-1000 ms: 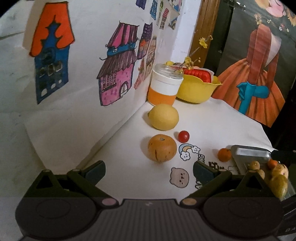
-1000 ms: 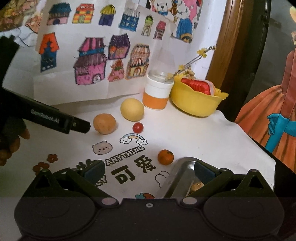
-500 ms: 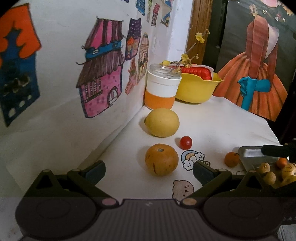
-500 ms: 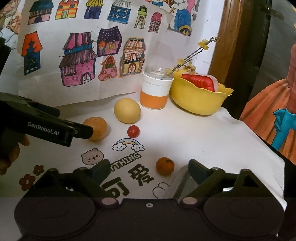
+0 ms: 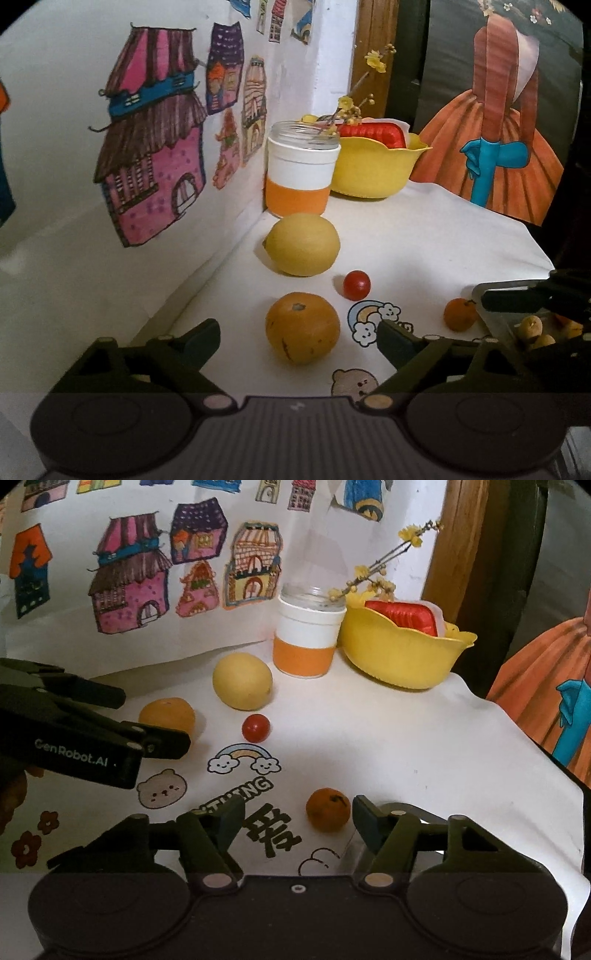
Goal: Organize fruits
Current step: 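Close the right gripper on the tangerine while the left closes on the round orange fruit, then carry the tangerine in the right gripper to the tray while the left carries the orange fruit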
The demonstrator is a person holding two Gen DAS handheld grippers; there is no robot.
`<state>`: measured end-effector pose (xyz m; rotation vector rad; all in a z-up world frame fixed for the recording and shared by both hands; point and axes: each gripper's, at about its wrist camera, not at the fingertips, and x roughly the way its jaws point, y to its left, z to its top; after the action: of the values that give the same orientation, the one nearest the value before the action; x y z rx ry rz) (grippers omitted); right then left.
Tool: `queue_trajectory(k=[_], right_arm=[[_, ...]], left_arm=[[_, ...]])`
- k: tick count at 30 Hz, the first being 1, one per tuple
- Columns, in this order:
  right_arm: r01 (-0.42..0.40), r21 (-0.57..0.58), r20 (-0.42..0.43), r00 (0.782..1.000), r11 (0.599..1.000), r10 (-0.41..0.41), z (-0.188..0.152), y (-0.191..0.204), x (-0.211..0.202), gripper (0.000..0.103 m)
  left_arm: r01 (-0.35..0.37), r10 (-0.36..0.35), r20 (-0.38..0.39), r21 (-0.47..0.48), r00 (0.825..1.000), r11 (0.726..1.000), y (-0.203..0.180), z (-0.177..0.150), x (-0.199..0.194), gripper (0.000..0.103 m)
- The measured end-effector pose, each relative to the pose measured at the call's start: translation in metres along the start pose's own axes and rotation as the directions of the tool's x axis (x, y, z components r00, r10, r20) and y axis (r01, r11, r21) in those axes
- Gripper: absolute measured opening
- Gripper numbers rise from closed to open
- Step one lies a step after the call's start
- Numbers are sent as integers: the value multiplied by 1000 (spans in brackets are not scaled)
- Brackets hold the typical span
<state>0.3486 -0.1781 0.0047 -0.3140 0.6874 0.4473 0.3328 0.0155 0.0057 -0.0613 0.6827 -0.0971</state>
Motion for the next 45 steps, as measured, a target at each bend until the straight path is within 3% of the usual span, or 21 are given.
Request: queue_trajectory(k=[17, 24, 29, 45], right_arm=[[51, 21, 9, 999, 998, -51, -4, -8, 11, 45], [80, 40, 11, 997, 996, -81, -3, -12, 13, 32], [85, 27, 14, 996, 996, -85, -5, -10, 11, 31], [-20, 47, 70, 997, 999, 17, -16, 6, -34, 30]], left_arm=[[14, -14, -17, -15, 1000, 1000, -2, -1, 13, 51], [5, -6, -15, -28, 1000, 1000, -2, -1, 12, 49], [23, -24, -24, -25, 999, 999, -5, -2, 8, 49], [62, -62, -34, 8, 998, 998, -22, -15, -20, 49]])
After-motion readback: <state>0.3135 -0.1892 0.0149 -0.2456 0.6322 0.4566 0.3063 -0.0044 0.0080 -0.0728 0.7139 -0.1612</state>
